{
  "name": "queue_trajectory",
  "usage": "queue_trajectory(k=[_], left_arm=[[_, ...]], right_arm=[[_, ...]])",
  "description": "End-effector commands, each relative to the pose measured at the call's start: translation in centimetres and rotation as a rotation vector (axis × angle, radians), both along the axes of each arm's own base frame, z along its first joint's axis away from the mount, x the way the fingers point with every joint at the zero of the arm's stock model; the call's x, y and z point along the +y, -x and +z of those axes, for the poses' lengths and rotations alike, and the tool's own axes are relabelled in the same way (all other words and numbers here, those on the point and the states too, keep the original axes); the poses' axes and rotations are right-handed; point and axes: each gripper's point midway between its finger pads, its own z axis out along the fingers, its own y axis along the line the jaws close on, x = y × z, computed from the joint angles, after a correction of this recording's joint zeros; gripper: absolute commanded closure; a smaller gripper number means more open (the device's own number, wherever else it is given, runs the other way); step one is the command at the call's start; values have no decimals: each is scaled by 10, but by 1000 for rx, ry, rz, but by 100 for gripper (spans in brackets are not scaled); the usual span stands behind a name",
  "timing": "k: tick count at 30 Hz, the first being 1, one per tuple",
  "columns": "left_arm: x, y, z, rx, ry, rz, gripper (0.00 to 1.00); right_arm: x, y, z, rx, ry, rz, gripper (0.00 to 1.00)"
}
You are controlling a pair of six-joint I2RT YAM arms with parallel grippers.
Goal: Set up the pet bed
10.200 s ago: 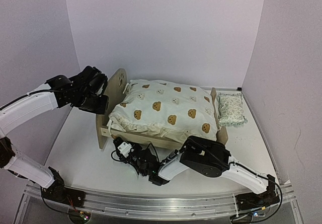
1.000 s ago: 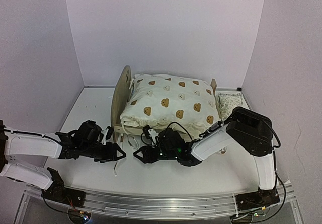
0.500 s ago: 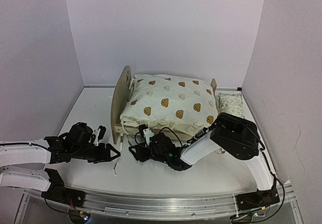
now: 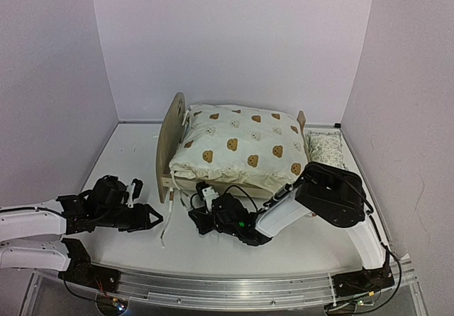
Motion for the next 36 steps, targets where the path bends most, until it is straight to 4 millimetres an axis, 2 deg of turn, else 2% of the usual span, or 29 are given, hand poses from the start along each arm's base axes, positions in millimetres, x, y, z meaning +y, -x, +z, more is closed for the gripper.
queue_trajectory(k=[1, 4, 5, 6, 7, 8, 13, 18, 23, 28, 31, 36], left_arm=[[-1, -6, 1, -7, -8, 10, 47], [-6, -4, -1, 5, -3, -13, 44], [-6, -4, -3, 15, -10, -15, 44], [-6, -4, -4, 21, -16, -15, 43], [-6, -4, -5, 25, -19, -14, 43], [-5, -4, -6, 26, -22, -12, 43], [-2, -4, -9, 28, -36, 3, 43], [-3, -1, -14, 44, -35, -9, 44], [-4, 3, -15, 58, -29, -26, 43], [-3, 5, -13, 57, -25, -27, 42], [-2, 6, -14, 56, -20, -26, 42], [-2, 5, -15, 55, -24, -24, 43]], right_arm=[[-1, 25, 24, 54, 26, 114, 89], [0, 33, 29, 79, 21, 150, 89], [-1, 32, 30, 79, 21, 146, 85], [-2, 30, 30, 76, 25, 134, 75], [-4, 27, 29, 70, 30, 115, 67], [-5, 23, 27, 67, 35, 87, 63], [-10, -2, 16, 43, 46, -75, 51], [-9, -23, 16, -60, 51, -167, 47], [7, -30, 17, -97, 23, -153, 54], [10, -35, 20, -130, 12, -161, 69], [16, -33, 26, -158, -7, -125, 75], [23, -23, 33, -158, -27, -54, 93]])
